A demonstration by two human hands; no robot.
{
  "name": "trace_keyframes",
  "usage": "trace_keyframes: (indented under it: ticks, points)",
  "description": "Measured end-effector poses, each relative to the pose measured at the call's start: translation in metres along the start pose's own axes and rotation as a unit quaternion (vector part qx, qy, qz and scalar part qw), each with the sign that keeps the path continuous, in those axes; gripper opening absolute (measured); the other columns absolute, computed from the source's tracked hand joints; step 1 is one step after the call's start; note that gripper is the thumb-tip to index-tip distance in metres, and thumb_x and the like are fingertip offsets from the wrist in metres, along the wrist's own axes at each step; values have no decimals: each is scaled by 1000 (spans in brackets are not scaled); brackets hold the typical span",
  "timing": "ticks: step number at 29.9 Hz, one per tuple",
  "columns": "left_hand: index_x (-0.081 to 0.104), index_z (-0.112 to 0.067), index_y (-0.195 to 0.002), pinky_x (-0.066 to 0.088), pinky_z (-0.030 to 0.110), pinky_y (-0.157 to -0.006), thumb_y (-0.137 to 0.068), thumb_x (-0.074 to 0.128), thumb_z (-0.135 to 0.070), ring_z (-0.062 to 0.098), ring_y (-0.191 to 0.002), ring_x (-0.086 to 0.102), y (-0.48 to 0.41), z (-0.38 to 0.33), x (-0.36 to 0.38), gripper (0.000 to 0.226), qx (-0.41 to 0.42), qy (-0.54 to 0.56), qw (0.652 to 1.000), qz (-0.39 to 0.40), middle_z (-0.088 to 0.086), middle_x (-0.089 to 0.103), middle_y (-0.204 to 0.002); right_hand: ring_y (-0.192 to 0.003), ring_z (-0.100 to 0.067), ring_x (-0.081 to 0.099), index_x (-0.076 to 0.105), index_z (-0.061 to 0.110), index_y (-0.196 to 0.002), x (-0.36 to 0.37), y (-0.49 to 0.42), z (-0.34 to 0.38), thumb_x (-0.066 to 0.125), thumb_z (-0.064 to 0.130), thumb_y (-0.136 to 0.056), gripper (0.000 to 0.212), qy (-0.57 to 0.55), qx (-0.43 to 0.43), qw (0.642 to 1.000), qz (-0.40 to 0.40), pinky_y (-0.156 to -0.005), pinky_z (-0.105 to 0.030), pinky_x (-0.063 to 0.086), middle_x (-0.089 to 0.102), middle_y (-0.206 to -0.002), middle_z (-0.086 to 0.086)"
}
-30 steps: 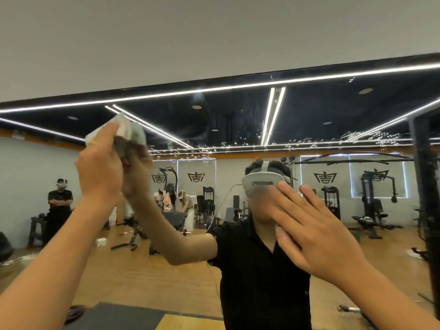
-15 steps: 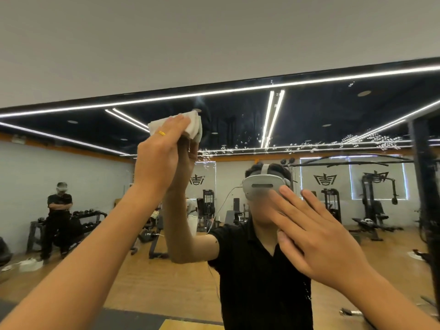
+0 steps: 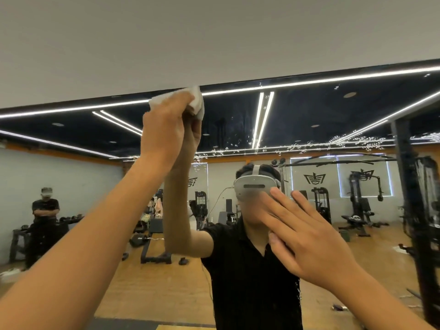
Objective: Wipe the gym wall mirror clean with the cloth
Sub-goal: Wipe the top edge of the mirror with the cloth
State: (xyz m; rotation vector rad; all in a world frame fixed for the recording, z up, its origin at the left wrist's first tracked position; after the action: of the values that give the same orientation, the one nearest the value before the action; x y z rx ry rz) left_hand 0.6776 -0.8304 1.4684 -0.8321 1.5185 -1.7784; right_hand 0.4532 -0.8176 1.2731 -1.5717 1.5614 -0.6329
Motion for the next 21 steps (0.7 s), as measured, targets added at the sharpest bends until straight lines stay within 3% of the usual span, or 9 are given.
trace_keyframes:
  ticks: [2,4,6,8,12,15,18,19,21]
  points:
    - [66,-2,-129,46,23,-73,-104,44,-20,33,-81,71,33,-10,-2,39,48,-18,999,1,21,72,-101,-156,-23,26,51,17,-151,0,0,0,48,30,-101,52,2,1,1000,2,-123,-52,27,35,-165,-6]
    - [66,0,-130,53,24,-70,-103,54,-16,30,-77,73,67,-17,1,34,97,-27,995,0,23,73,-106,-156,-23,26,51,17,-151,1,0,0,48,30,-101,52,5,1,1000,3,-124,-52,26,35,-165,-7]
    - [62,-6,-138,62,39,-82,-101,64,-12,35,-98,74,78,-8,17,38,103,-29,994,3,21,68,-128,-156,-23,26,51,17,-151,1,0,1,48,30,-101,52,8,0,1000,5,-123,-53,27,35,-165,-7]
    - [53,-17,-148,60,47,-94,-103,64,-14,35,-119,67,59,-5,24,46,101,-6,995,-8,18,63,-139,-156,-24,26,51,17,-151,1,0,1,48,30,-101,52,9,-1,1000,4,-123,-53,28,36,-165,-7]
    - [63,-9,-139,44,24,-100,-104,34,-33,28,-116,67,-5,-16,18,51,54,-2,998,-19,13,67,-133,-156,-25,27,51,17,-151,2,0,0,48,30,-101,52,13,-1,1000,5,-121,-54,30,36,-164,-7]
    - [62,-9,-139,42,20,-102,-101,42,-13,23,-121,63,-24,-21,13,43,14,21,999,-20,11,66,-136,-156,-24,27,52,17,-151,2,0,0,48,30,-101,52,14,0,1000,5,-122,-53,29,36,-164,-7]
    - [66,-12,-132,39,-2,-82,-106,45,-22,14,-91,64,7,-28,12,35,29,40,999,-13,15,71,-113,-156,-24,26,51,17,-152,2,0,0,48,31,-101,52,16,3,1000,9,-123,-52,27,36,-165,-7]
    - [66,-10,-131,39,-3,-78,-107,46,-25,10,-81,62,26,-31,11,34,39,48,998,-7,15,71,-106,-156,-24,25,51,17,-152,2,0,0,48,31,-101,52,16,3,1000,11,-123,-52,27,35,-165,-7]
    - [64,-8,-136,54,14,-78,-106,53,-19,18,-74,68,62,-31,14,33,48,59,997,21,17,73,-106,-156,-24,25,51,17,-152,2,1,0,48,31,-101,52,16,4,1000,13,-122,-53,29,35,-165,-7]
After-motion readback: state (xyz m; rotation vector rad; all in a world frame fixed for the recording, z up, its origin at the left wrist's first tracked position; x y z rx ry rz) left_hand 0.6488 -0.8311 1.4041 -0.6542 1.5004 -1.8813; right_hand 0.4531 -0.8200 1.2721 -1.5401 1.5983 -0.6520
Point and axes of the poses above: each hand's wrist, its own y-axis away from the middle knuckle, its own x-axis out of the palm, z = x × y, the point moved 9 cm from there along -y, towards the middle knuckle
